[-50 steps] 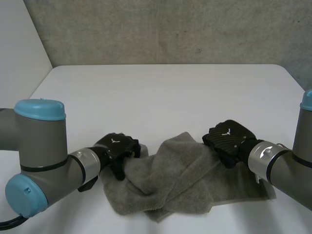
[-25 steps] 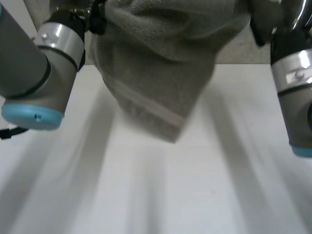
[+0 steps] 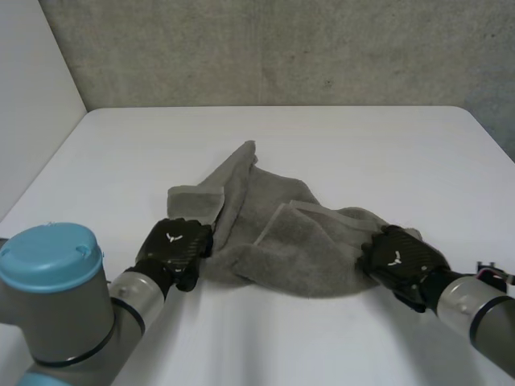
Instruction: Fold the towel.
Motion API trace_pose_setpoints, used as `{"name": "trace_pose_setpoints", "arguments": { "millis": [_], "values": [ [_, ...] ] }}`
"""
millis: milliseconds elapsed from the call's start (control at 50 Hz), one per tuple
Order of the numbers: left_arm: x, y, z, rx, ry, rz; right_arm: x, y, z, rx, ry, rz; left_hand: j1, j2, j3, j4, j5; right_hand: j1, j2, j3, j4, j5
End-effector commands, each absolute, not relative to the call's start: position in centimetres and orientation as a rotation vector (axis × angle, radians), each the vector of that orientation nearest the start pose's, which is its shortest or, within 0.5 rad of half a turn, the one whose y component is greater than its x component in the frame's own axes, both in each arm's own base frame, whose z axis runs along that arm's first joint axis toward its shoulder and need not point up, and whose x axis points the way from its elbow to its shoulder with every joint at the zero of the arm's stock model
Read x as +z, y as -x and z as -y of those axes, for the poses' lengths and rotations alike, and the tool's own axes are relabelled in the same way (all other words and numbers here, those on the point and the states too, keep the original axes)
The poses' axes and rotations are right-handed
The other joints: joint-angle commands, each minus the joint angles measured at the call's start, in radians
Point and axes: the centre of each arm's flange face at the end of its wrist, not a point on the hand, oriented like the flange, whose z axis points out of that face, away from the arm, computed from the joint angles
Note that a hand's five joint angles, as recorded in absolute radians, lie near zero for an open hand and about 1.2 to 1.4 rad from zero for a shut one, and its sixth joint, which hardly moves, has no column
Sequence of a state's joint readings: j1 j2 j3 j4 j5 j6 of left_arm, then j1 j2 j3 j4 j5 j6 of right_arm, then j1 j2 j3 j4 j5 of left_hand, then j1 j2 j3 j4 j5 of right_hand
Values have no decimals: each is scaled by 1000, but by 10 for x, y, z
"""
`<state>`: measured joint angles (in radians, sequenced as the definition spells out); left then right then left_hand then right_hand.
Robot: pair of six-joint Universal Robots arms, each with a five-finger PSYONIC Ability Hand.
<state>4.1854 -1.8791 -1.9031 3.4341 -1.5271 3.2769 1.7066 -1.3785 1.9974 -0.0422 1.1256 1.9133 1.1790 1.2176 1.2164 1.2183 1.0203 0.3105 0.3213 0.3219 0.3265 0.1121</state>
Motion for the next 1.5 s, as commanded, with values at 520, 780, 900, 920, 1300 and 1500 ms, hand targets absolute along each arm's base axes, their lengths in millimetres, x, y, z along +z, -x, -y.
{"name": "trace_pose_setpoints", "arguments": {
  "millis": [520,780,900,920,1300,1500],
  "values": [
    [185,249,149,-2146,-961,-2518,231,-319,274,-1283,1054,-1895,217,179,180,178,201,-136,-147,-147,-152,-112],
    [185,249,150,-2170,-950,-2504,160,-350,282,-1234,1364,-2006,217,179,180,178,201,-38,-48,-49,-54,-14],
    [190,251,155,-2205,-940,-2477,163,-349,289,-1348,1451,-2045,217,179,180,178,201,908,897,896,892,931],
    [193,253,160,-2230,-930,-2459,174,-351,294,-1425,1438,-2022,217,179,180,178,201,1084,1073,1073,1068,1108],
    [407,317,277,-2979,-632,-1263,448,-288,286,-2785,474,-1082,217,179,180,178,201,1086,1075,1074,1070,1110],
    [371,321,286,-2883,-661,-1417,339,-288,279,-2466,974,-1572,217,179,180,178,201,1086,1075,1074,1070,1110]
  ]
}}
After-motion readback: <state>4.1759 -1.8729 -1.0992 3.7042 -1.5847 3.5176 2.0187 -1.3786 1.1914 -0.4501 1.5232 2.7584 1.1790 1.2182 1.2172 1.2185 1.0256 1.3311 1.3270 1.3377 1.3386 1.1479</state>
